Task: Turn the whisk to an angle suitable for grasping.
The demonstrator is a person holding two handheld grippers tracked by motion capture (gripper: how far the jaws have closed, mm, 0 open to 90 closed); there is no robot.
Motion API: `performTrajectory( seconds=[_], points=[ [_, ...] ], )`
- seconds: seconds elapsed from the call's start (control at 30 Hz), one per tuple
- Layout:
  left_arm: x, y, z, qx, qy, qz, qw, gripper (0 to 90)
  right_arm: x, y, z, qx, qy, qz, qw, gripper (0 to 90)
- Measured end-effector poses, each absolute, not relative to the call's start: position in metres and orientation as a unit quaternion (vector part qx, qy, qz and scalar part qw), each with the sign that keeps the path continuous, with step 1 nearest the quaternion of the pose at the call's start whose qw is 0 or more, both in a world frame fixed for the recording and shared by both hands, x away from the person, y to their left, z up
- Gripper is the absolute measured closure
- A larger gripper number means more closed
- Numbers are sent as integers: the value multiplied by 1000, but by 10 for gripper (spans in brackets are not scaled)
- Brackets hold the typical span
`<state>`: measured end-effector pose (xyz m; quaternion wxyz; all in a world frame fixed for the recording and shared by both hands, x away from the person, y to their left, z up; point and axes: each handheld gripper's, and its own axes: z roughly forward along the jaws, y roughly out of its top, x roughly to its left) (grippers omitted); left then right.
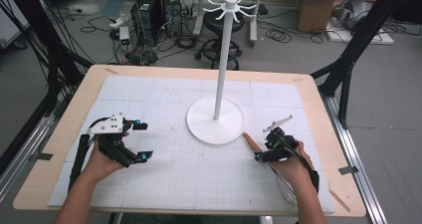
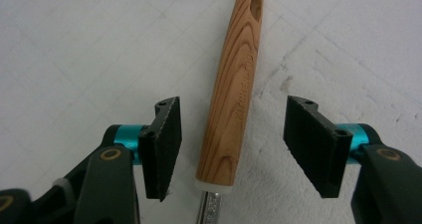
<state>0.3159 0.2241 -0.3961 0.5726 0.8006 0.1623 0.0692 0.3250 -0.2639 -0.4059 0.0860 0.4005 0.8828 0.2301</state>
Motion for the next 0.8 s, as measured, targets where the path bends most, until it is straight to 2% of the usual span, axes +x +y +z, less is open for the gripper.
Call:
performTrajectory(
  seconds=[0.4, 0.6, 0.8],
  points=[
    [316, 224, -397, 804, 162, 71, 567, 16, 326, -257, -416, 407, 889, 200, 66, 505],
    [316, 223, -397, 804, 161, 71, 568, 17, 326, -254, -417, 406, 891, 191, 72, 541],
    [316, 223, -396, 804, 160, 73, 567, 16, 325, -252, -416, 409, 890, 187, 72, 632]
  ],
)
